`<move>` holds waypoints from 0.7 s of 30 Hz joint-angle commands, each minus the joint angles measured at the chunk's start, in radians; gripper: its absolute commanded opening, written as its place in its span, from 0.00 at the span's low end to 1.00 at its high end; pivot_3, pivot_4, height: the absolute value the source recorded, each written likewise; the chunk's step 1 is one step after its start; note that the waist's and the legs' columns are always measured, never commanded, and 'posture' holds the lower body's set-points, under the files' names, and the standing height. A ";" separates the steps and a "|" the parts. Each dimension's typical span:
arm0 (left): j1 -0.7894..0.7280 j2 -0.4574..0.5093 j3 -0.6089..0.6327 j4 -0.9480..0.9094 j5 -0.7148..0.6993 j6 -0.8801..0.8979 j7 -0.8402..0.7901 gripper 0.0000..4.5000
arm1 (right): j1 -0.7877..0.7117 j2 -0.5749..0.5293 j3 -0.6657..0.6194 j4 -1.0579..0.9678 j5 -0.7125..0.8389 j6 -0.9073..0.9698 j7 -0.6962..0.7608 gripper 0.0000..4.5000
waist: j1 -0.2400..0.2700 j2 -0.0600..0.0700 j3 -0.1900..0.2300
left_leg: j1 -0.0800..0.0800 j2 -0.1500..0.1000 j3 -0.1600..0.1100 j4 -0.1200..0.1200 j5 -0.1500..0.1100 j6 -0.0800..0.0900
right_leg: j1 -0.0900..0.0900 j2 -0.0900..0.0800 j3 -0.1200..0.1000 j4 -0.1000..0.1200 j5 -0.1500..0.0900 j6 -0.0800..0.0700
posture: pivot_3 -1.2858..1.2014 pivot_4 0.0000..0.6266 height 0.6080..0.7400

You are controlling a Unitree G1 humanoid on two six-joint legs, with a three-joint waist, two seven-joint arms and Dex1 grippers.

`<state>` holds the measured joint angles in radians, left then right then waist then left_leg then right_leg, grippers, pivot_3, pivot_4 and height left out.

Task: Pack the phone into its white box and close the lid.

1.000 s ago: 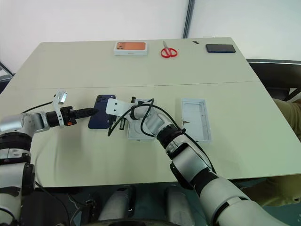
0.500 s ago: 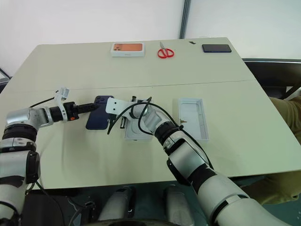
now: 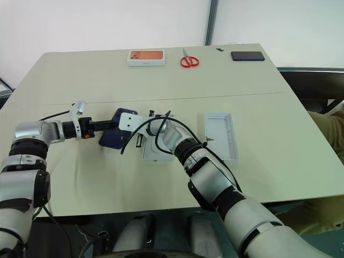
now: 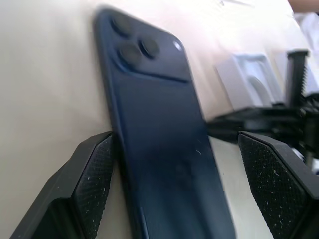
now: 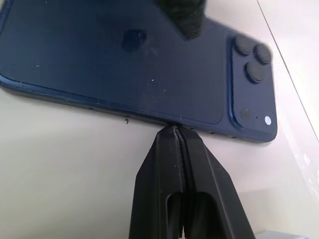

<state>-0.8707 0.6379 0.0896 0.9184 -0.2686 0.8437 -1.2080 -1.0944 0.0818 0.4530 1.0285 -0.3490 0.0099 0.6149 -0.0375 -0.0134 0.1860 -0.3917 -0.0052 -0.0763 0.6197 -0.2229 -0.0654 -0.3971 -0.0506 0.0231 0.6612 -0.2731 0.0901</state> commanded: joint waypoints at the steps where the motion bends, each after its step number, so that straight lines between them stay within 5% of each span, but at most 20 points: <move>1: 0.052 -0.062 -0.083 0.016 0.015 0.101 -0.037 0.90 | -0.022 0.000 -0.009 -0.003 -0.001 -0.015 -0.002 0.01 | 0.000 0.000 0.000 | 0.000 0.000 0.000 0.000 0.000 0.000 | 0.000 0.000 0.000 0.000 0.000 0.000 | 0.52 0.24 1.00; 18: 0.047 -0.066 0.088 0.058 -0.040 0.073 0.139 0.90 | 0.008 -0.017 -0.002 -0.019 -0.003 -0.028 0.013 0.01 | -0.006 0.000 0.000 | 0.002 0.000 -0.001 -0.001 0.000 0.000 | 0.001 0.000 0.000 0.001 0.000 0.000 | 0.52 0.24 1.00; 21: 0.060 -0.068 0.092 0.055 -0.047 0.086 0.145 0.70 | 0.012 -0.019 -0.003 -0.021 -0.002 -0.027 0.014 0.00 | -0.008 0.000 0.000 | 0.002 0.000 -0.001 -0.001 0.000 0.000 | 0.001 0.000 0.000 0.001 0.000 0.000 | 0.52 0.24 1.00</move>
<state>-0.8571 0.5832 0.2091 0.9395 -0.3391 0.9059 -1.0998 -1.0867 0.0615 0.4533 1.0259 -0.3497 -0.0129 0.6249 -0.0457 -0.0135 0.1858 -0.3901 -0.0052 -0.0775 0.6189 -0.2229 -0.0654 -0.3966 -0.0506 0.0229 0.6617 -0.2733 0.0902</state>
